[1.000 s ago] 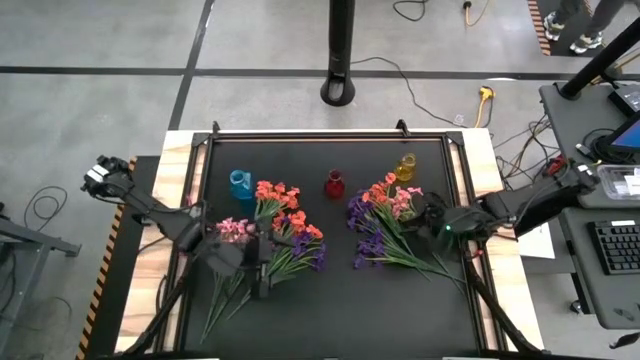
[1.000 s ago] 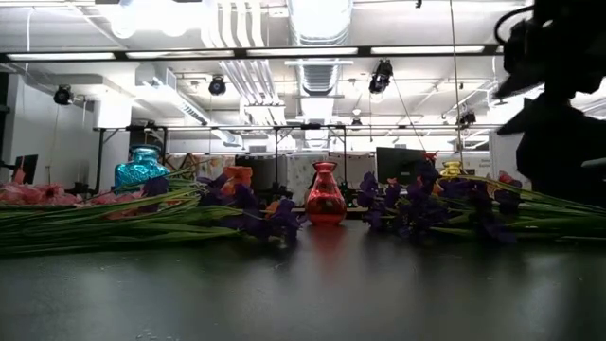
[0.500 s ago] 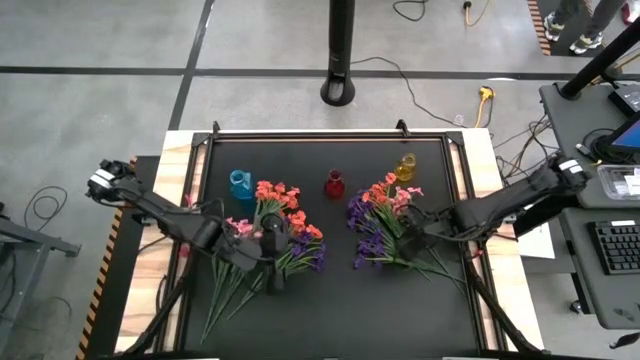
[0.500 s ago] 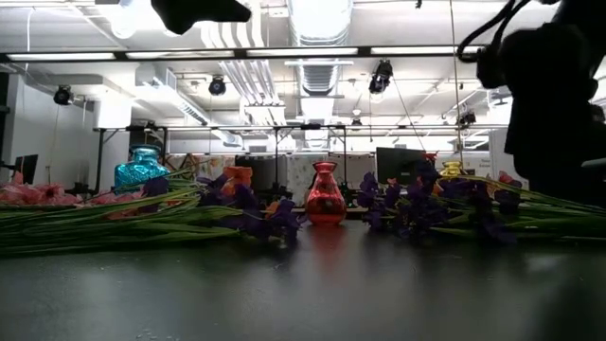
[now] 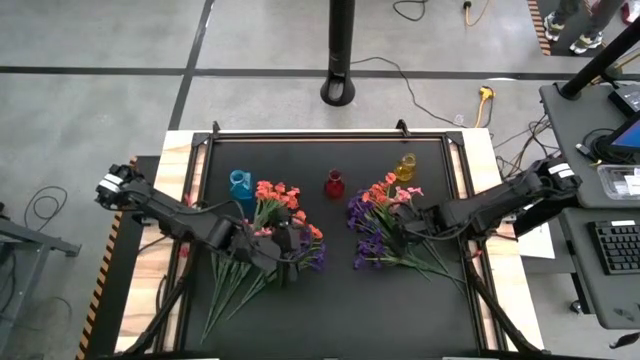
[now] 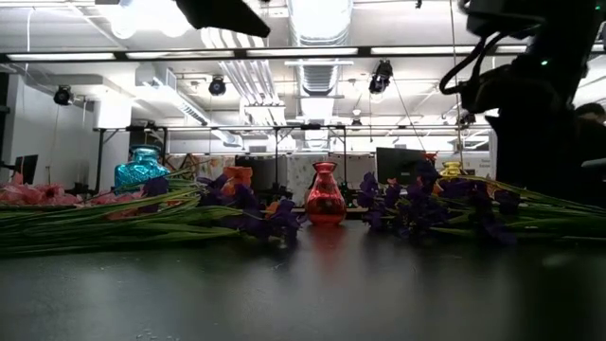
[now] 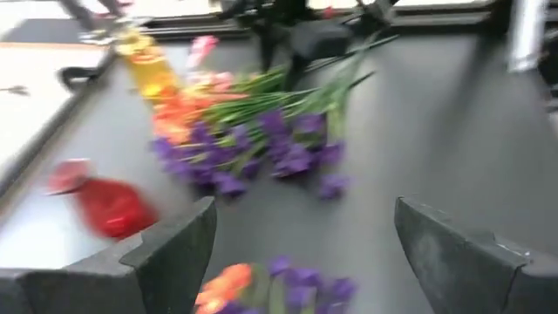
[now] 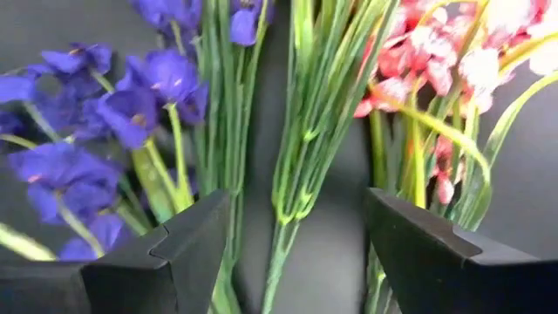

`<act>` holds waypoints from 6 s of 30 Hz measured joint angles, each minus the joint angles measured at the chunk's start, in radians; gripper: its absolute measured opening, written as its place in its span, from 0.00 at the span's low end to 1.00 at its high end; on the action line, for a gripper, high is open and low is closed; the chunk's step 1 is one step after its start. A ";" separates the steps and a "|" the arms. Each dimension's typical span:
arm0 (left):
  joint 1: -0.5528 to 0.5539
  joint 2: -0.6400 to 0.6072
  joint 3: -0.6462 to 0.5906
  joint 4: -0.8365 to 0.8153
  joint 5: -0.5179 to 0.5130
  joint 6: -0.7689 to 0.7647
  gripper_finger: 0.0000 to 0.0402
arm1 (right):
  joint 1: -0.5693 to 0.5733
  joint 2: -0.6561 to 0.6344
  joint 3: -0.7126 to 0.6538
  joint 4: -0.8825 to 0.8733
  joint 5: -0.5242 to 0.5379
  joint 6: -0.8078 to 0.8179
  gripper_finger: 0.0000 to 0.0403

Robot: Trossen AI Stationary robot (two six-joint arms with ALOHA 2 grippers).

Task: Sort flowers into vase by color
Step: Put the top right orange flowers into the red vase

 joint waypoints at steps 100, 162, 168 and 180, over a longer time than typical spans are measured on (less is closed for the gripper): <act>0.131 -0.532 -0.551 0.619 0.216 0.207 0.77 | -0.145 0.151 -0.178 2.073 0.299 -1.171 0.04; 0.134 -0.677 -0.624 0.612 0.005 0.137 0.77 | -0.413 0.509 -0.018 2.050 0.269 -1.098 0.19; 0.134 -0.675 -0.624 0.611 0.004 0.137 0.77 | -0.413 0.506 -0.018 1.979 0.269 -1.081 0.31; 0.134 -0.637 -0.624 0.611 0.004 0.100 0.77 | -0.411 0.422 -0.018 1.695 0.270 -1.020 0.57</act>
